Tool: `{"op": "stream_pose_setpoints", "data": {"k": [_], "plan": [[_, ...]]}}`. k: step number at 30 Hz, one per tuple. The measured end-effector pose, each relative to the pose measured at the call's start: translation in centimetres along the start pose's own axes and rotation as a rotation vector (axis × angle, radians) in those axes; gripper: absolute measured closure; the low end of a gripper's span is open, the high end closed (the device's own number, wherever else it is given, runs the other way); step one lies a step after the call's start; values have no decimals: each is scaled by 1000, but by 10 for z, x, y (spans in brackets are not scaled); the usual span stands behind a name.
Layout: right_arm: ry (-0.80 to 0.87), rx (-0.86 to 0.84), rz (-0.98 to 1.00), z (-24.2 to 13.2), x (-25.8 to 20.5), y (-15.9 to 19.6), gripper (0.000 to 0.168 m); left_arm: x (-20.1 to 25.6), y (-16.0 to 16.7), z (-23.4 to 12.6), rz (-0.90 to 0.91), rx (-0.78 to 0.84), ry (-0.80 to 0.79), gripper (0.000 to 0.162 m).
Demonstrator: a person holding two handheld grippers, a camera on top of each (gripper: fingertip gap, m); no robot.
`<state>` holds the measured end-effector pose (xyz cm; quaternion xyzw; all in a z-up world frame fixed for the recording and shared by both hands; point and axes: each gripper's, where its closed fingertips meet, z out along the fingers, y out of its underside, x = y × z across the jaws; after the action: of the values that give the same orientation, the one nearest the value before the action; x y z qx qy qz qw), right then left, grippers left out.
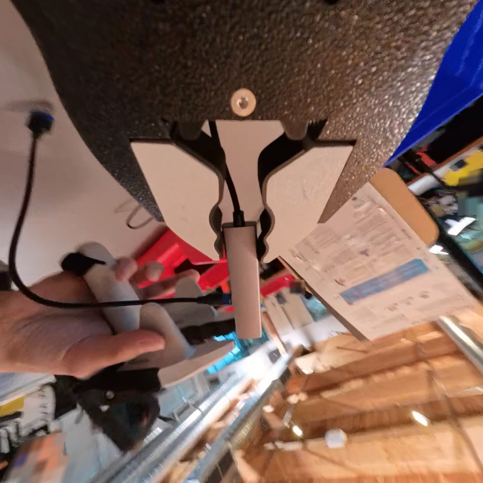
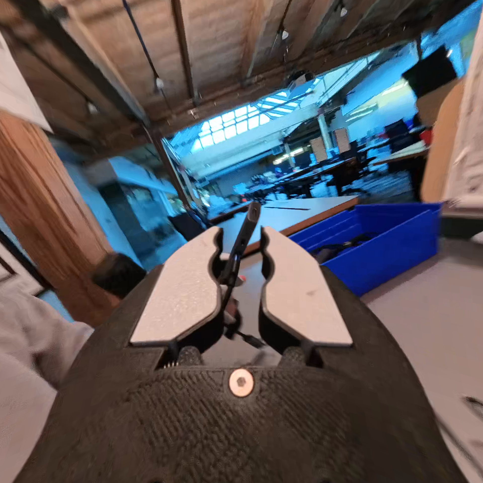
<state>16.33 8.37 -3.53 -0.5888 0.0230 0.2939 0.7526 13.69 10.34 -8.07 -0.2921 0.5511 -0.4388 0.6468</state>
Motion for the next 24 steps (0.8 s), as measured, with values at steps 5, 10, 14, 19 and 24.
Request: {"op": "stream_pose_setpoints", "data": {"k": [5, 10, 14, 19, 24], "plan": [[149, -236, -660, -19, 11, 1, 114, -2, 14, -12, -225, -262, 282, 137], [328, -649, -882, -42, 64, 36, 99, -24, 39, -22, -392, -379, 273, 137], [757, -894, -631, -95, 139, 68, 103, -46, 51, -29, -423, -377, 190, 137], [973, -729, -261, -109, 180, 93, 109, -52, 58, -33, -400, -377, 173, 137], [988, -968, -432, -116, 201, 111, 158, -47, 63, -32, -402, -375, 197, 137]]}}
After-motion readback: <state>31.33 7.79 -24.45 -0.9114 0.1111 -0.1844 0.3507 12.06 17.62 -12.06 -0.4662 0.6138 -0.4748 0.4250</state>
